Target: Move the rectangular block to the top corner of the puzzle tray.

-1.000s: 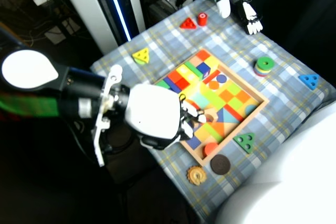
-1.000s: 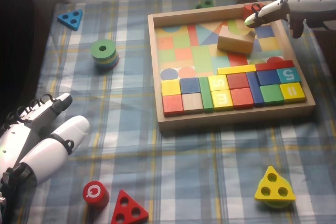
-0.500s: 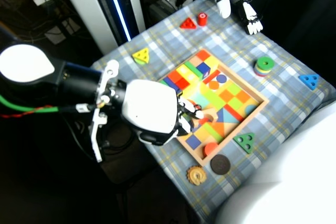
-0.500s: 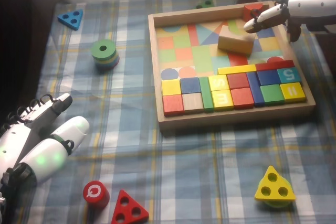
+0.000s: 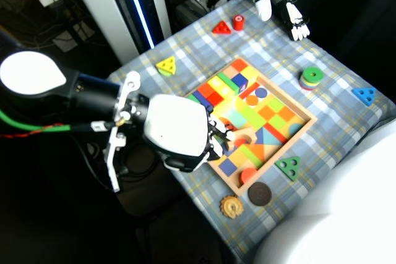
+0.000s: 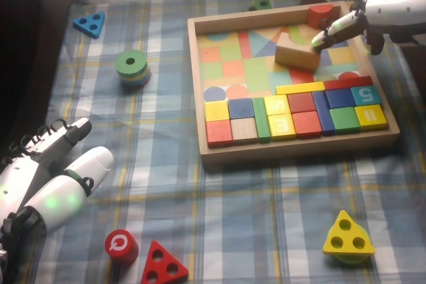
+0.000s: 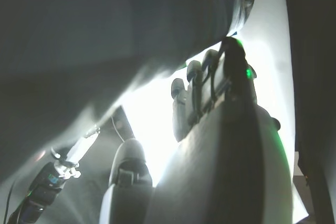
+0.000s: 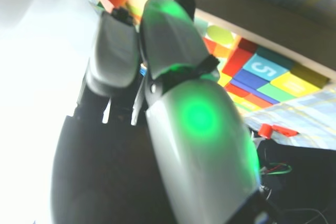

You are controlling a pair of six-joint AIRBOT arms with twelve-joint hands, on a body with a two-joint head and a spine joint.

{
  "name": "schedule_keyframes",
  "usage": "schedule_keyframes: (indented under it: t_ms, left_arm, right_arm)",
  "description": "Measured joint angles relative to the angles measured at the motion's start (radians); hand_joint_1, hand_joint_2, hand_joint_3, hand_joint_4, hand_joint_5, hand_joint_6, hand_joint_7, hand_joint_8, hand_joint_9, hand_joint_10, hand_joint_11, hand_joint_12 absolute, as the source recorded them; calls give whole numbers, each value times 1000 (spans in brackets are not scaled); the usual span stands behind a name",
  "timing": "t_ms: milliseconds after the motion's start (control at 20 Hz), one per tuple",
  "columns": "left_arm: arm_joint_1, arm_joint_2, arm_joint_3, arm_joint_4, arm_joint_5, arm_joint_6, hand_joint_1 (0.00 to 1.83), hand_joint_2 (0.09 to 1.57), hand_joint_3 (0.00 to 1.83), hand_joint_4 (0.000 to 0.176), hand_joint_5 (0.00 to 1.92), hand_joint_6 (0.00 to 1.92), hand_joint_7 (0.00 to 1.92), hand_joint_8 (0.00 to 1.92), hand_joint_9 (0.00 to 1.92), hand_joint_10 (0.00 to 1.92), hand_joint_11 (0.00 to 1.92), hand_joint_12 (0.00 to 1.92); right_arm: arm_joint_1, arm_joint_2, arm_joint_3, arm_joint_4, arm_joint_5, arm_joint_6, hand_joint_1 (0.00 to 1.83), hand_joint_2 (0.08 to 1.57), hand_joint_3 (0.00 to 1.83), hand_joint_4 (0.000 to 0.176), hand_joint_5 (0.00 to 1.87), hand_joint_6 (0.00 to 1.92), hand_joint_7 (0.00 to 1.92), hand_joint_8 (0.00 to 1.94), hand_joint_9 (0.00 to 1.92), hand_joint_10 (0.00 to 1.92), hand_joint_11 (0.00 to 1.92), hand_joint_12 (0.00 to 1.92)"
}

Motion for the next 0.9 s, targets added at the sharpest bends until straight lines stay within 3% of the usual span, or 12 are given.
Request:
schedule_keyframes:
  t_ms: [150,200,300,400,450,550,600,650,700,750,900]
  left_arm:
    - [0,0,0,0,0,0,0,1250,0,52,310,5,232,2,81,5,0,0]
    - [0,0,0,0,0,0,0,1252,0,56,316,6,234,3,85,6,0,0]
    - [0,0,0,0,0,0,0,1246,0,74,306,3,232,2,85,6,0,0]
    - [0,0,0,-1,0,0,0,1249,0,74,304,2,229,0,78,2,0,0]
    - [0,0,0,0,0,0,0,1252,0,72,294,0,224,0,72,0,0,0]
    - [0,0,0,0,0,0,0,1253,1,78,296,2,220,0,74,2,0,0]
    - [0,0,0,0,0,0,0,1252,0,78,298,3,224,2,75,2,0,0]
    - [0,0,0,0,1,0,0,1254,1,76,297,2,225,2,74,1,0,0]
    - [0,0,0,0,0,0,0,1255,1,71,297,2,223,1,72,0,0,0]
    - [0,0,0,0,1,0,0,1248,0,74,300,3,223,1,75,2,0,0]
    - [0,0,0,0,1,0,0,1244,0,78,308,6,232,4,85,6,0,0]
  right_arm:
    - [0,0,2,-5,-3,2,1653,1150,7,61,430,3,1218,1941,1435,1921,1507,1921]
    - [0,-1,5,-8,-3,2,1656,1149,6,33,414,1,1220,1941,1449,1921,1525,1921]
    - [0,-4,15,-11,-5,5,1640,1164,10,45,382,0,1198,1941,1437,1921,1519,1921]
    - [0,-5,26,-13,-11,5,1688,1151,2,8,360,1,1174,1941,1439,1921,1512,1921]
    - [0,-5,31,-19,-18,5,1656,1157,5,25,373,6,1176,1941,1438,1921,1512,1921]
    - [-1,-5,41,-19,-29,5,1649,1167,7,26,384,5,1122,1941,1431,1921,1526,1921]
    - [-1,-5,42,-19,-36,5,1629,1182,13,38,373,1,1123,1941,1429,1921,1526,1921]
    - [-1,-5,46,-19,-36,5,1652,1174,9,22,373,2,1128,1941,1427,1921,1515,1921]
    - [-1,-5,48,-19,-36,5,1655,1176,8,28,364,1,1146,1941,1437,1921,1519,1921]
    - [-1,-5,48,-19,-38,5,1668,1163,2,0,377,6,1153,1941,1437,1921,1517,1921]
    - [-1,-5,52,-22,-42,5,1651,1180,8,10,366,0,1182,1941,1450,1921,1517,1921]
